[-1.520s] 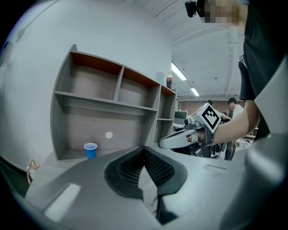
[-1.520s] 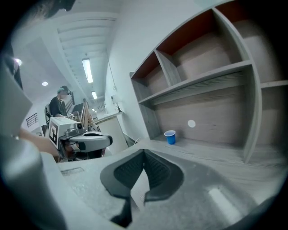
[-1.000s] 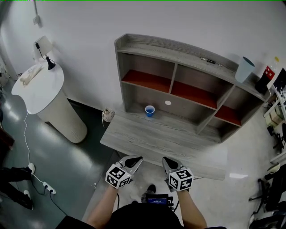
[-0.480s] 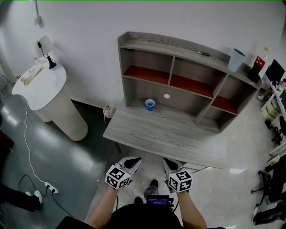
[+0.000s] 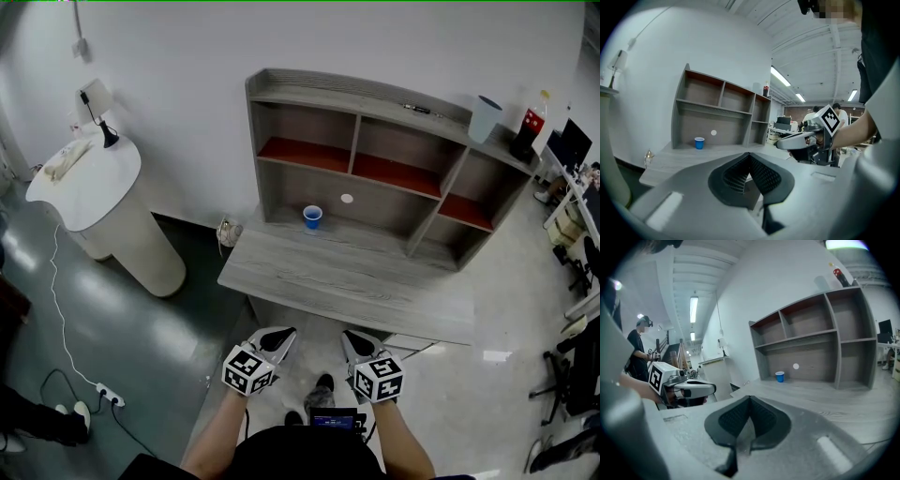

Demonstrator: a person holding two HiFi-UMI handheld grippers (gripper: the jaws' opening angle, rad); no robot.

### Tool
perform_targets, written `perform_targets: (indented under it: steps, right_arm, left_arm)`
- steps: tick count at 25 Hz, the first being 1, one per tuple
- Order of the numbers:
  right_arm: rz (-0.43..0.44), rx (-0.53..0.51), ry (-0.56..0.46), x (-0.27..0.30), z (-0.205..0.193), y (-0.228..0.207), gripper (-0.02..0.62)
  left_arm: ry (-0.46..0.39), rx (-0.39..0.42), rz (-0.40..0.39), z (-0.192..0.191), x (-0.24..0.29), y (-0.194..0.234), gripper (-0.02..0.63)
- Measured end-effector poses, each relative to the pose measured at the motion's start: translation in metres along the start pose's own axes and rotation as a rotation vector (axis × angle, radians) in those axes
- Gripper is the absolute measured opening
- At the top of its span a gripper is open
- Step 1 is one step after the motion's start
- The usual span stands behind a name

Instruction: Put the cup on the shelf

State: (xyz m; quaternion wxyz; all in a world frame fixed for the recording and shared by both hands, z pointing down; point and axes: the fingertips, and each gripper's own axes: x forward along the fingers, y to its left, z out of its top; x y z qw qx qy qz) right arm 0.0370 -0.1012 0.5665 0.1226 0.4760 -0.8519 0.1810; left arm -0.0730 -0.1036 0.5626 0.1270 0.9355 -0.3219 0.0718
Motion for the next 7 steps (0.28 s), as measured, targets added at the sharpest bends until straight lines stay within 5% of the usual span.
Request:
perform_targets:
  steps: [7]
  right_arm:
    - [-0.007,-0.026,-0.006,-0.0030,-0.0001,0.0028,0.002]
  left_arm:
    - [0.010,0.006,0.020,-0.0009,-0.0034,0.0047,-0.009]
